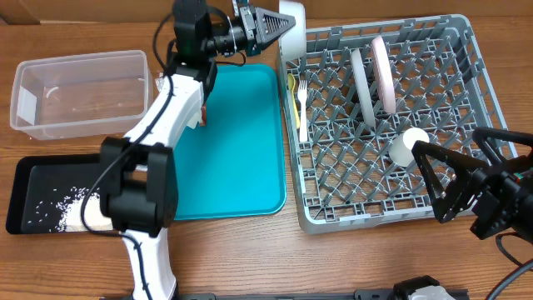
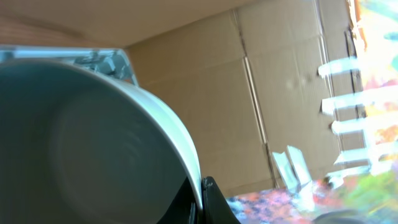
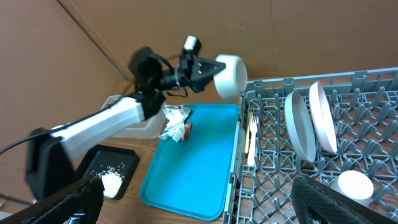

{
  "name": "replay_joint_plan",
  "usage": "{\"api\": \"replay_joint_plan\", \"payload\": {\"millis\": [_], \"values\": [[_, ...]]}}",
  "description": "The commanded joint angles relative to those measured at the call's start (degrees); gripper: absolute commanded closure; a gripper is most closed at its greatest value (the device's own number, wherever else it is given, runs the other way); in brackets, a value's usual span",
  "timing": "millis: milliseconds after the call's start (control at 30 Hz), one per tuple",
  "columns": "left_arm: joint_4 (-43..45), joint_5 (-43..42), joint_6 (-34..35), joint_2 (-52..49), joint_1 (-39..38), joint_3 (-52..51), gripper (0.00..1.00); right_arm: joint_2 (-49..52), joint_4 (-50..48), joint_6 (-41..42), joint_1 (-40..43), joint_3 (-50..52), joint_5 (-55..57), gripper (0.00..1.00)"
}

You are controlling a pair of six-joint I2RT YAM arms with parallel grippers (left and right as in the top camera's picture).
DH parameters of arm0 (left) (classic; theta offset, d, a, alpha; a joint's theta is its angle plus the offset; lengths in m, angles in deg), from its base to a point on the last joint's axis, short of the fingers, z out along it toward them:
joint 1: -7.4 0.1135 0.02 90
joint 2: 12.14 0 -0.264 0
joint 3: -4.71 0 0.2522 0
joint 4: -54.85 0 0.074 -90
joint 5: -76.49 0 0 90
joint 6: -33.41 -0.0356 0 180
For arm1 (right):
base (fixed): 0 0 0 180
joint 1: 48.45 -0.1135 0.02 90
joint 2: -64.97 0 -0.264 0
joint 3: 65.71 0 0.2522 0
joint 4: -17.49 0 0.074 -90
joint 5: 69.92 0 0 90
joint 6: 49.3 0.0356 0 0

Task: Sort waste into correct bins and load items into the dishwasher rack
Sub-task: 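Lift the empty bowl with the left gripper over to the rack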

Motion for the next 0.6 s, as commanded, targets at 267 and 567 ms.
{"api": "replay_joint_plan", "payload": {"millis": [267,567], "values": [[11.43,-0.33,12.22,-7.61,-1.16,0.37,0.96,-0.11,-0.24,0.07,-0.22,-0.09,0.63,0.00],[29.51,1.79,23.91,-13.92,-1.90,0.37,0.96,-0.11,-0.24,0.04,-0.22,-0.09,0.63,0.00]]}}
